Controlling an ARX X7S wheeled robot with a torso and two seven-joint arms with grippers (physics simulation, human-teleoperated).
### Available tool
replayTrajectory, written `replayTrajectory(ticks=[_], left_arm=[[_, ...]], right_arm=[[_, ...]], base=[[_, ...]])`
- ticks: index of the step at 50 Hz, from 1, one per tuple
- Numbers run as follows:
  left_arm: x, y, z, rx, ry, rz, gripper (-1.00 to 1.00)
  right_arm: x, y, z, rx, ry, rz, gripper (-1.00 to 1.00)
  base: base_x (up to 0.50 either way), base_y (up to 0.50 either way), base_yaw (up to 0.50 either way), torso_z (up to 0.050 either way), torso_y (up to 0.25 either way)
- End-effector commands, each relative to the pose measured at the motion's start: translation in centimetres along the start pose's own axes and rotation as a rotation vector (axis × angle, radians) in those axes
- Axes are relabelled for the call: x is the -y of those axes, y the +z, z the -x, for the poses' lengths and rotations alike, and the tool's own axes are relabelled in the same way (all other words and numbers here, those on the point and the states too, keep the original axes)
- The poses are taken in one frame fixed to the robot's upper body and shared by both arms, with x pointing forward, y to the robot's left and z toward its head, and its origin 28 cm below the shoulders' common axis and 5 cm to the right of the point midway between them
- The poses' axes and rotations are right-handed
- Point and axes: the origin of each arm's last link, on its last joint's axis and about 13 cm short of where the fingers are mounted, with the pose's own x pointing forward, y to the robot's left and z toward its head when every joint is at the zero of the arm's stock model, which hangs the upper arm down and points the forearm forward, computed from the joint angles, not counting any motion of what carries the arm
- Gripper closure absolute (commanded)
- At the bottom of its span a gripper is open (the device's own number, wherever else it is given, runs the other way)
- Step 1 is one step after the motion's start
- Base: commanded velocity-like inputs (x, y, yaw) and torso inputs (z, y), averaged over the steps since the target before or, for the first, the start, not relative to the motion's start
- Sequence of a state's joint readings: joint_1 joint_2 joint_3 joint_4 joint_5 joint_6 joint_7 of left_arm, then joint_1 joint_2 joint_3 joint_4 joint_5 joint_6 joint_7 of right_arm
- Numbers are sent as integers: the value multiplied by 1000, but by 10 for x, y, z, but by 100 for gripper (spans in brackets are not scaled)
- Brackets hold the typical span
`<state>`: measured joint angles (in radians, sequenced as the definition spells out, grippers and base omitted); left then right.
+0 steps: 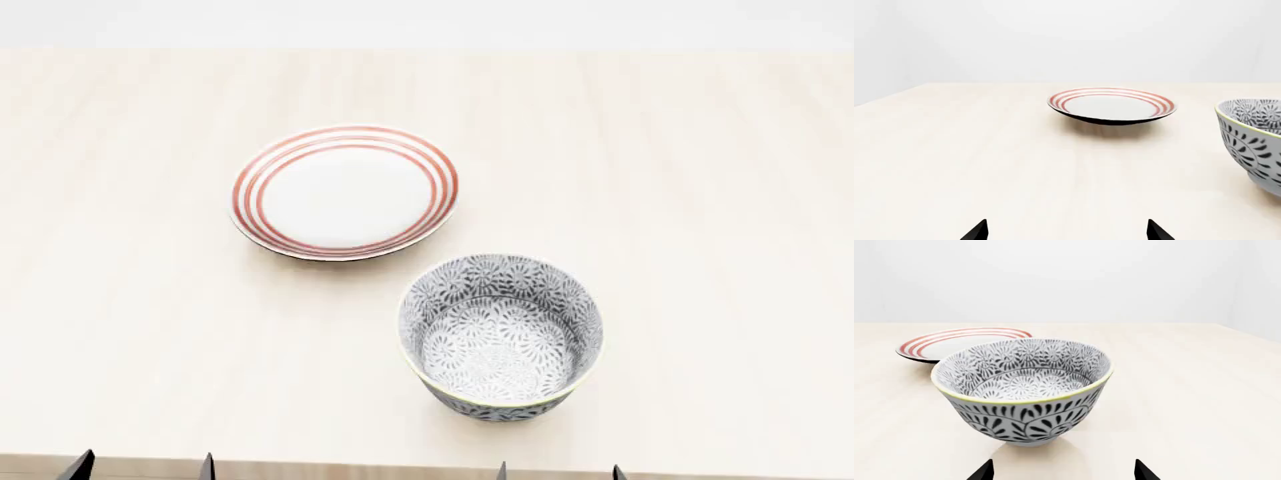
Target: Put the bowl on the plate.
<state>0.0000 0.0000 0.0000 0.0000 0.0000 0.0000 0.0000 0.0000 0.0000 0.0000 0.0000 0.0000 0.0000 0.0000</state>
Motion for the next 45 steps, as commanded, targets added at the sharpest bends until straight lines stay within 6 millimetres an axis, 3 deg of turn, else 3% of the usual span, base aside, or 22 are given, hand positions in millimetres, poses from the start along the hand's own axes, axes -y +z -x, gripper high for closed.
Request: replayTrajectory(ticks=[1,19,20,21,38,43,45], left_arm=[[0,1,0,-1,0,0,-100],[1,-1,0,-15,-7,-2,-100],[-2,6,0,35,-47,-18,-100],[1,-1,0,-17,-6,0,-100],[0,-1,0,-34,9,3,-100],[-4,22,-5,89,57,36,-100],[-9,43,-7,219,103,43,-100]], right_arm=[[0,-1,0,-1,2,1,-100],[0,-1,0,-5,5,-1,-100],[3,0,1,41,-9,90,-100],[0,-1,0,-6,5,-1,-100],[0,-1,-1,-14,-1,-3,-100],[4,20,-5,130,-27,-36,-100],[7,41,-6,290,-36,-88,-100]], base=[[0,0,0,0,0],[0,0,0,0,0],[0,0,0,0,0],[0,0,0,0,0],[0,0,0,0,0],[0,0,0,0,0],[0,0,0,0,0]])
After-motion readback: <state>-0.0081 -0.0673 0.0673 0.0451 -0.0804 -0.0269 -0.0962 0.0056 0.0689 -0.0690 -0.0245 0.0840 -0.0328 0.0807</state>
